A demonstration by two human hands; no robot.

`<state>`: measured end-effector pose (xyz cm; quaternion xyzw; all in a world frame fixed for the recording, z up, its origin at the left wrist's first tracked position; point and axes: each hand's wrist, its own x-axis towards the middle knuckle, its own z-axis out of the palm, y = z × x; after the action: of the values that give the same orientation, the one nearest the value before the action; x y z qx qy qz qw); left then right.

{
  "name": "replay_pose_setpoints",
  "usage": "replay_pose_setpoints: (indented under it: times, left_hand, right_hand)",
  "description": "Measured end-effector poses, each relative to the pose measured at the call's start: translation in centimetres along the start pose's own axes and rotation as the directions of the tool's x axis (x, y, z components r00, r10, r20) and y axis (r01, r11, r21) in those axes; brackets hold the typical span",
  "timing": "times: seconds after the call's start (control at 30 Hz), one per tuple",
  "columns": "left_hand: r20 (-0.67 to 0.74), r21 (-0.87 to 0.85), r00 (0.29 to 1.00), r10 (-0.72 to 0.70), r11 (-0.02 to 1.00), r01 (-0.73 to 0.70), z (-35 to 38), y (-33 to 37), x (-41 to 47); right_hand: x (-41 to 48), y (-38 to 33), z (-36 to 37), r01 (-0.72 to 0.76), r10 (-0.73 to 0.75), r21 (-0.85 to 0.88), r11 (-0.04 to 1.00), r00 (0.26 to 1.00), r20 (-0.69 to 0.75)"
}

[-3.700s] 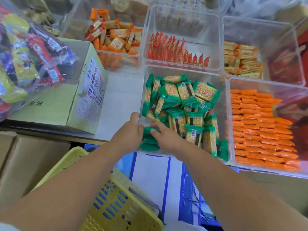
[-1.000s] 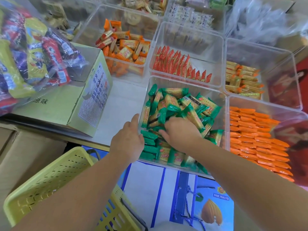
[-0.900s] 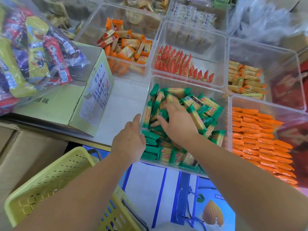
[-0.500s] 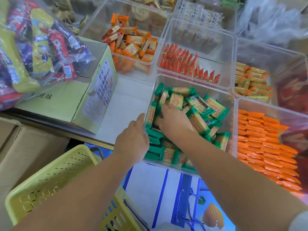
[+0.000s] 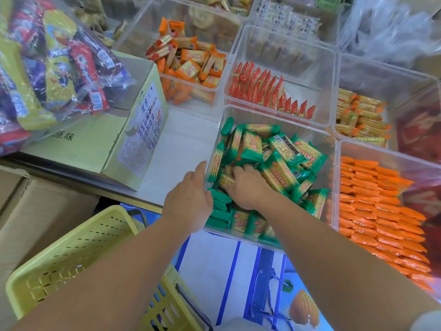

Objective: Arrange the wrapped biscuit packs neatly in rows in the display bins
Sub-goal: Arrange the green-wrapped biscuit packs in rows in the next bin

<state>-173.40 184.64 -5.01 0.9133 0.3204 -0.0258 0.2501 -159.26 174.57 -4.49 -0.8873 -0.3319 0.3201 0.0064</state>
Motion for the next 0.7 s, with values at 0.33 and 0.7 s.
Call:
replay_pose_setpoints:
  times: [0.33,0.7]
  left_hand:
    - [0.007,0.003,1.000,-0.011,1.000,0.011,-0.1,0.1,0.0]
    - [0.005,0.000,1.000,-0.006,1.000,0.006,-0.1,0.2,0.0]
  right_hand:
    - [0.8,-0.9,0.4,-0.132,0.139,0.318,0.939,0.990,0.002]
    - [1.9,0.0,0.4,-0.160,0.087,0.314,0.936,0.968,0.233]
